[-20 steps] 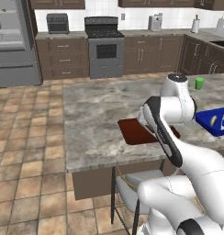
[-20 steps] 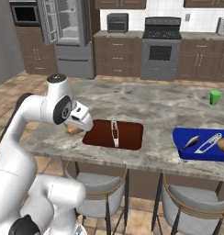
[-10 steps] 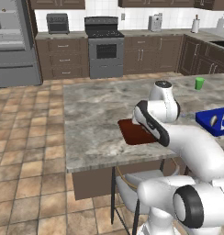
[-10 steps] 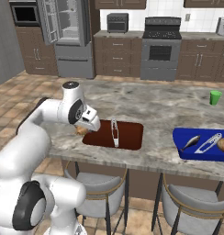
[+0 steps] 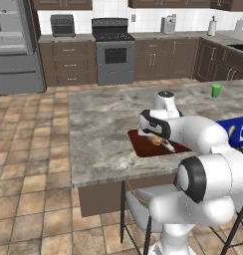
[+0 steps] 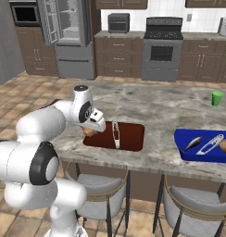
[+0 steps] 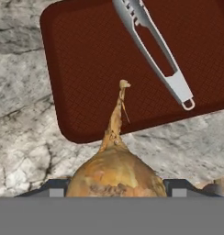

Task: Gather the onion and mushroom from the fridge and place them on a tray on the dining counter. Then gather the chicken drumstick and fish from the fridge and place them on the other tray.

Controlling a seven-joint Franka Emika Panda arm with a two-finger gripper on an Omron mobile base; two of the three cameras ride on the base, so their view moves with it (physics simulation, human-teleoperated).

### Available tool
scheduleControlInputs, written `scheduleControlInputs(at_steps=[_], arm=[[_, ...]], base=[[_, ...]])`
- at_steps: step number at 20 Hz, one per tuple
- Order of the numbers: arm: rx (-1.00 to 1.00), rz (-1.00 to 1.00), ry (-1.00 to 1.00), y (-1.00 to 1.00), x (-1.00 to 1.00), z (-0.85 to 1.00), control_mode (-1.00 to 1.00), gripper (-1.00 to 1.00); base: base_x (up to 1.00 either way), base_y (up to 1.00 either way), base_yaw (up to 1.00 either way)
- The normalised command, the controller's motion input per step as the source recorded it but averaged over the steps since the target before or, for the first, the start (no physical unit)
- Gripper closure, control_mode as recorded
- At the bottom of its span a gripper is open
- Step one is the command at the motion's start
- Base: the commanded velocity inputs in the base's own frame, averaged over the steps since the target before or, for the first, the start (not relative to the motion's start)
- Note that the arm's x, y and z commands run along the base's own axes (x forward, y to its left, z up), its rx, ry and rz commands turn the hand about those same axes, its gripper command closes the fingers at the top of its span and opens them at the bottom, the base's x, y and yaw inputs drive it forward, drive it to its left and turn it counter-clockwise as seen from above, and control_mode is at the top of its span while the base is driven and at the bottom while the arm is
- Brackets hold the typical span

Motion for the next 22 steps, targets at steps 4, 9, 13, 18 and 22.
scheduleControlInputs(at_steps=[4,9,13,18,22], arm=[[0.00,0.00,0.03,-0.01,0.39,-0.28,-1.00,1.00],[0.00,0.00,0.00,-0.02,0.27,-0.29,-1.00,1.00],[0.00,0.00,0.00,-0.03,0.29,-0.32,-1.00,1.00],[0.00,0.00,0.00,-0.01,0.22,-0.30,-1.00,1.00],[0.00,0.00,0.00,0.00,0.03,-0.15,-1.00,1.00]], base=[[0.00,0.00,0.00],[0.00,0.00,0.00],[0.00,0.00,0.00],[0.00,0.00,0.00],[0.00,0.00,0.00]])
